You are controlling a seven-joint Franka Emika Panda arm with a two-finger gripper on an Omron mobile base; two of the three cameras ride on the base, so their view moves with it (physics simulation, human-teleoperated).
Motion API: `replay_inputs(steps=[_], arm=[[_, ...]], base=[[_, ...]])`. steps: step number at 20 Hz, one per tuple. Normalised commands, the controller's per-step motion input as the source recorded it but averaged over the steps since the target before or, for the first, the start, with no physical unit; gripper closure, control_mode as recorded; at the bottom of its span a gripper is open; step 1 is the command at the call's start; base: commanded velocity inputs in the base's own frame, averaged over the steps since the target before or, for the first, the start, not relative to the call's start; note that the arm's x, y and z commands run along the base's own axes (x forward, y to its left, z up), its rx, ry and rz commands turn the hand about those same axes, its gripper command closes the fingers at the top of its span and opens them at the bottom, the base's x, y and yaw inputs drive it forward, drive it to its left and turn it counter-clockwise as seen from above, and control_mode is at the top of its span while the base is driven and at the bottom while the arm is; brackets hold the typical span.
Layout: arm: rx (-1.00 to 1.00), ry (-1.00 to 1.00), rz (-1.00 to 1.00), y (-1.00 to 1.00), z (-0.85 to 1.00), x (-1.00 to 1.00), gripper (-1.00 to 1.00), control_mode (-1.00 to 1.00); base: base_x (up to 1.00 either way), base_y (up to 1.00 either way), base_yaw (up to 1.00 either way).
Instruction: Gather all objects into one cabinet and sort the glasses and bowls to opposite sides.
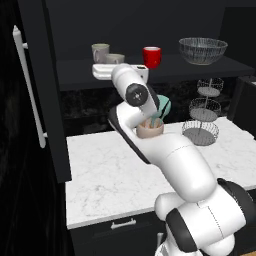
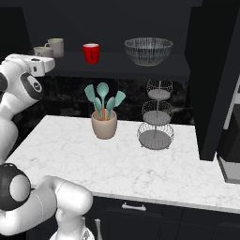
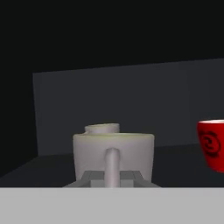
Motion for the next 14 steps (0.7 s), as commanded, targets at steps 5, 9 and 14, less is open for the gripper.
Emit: replay_inputs(steps=[5, 9, 14], arm=[[0.00, 0.00, 0.04, 0.10, 0.00, 0.18, 1.00, -1.00], [0.00, 0.00, 0.00, 0.00, 0.00, 0.29, 1.00, -1.00], [0.00, 0.00, 0.00, 0.00, -0.19, 0.07, 1.00, -1.00]], base=[[0.00, 0.00, 0.00], [0.00, 0.00, 0.00], [0.00, 0.00, 0.00]])
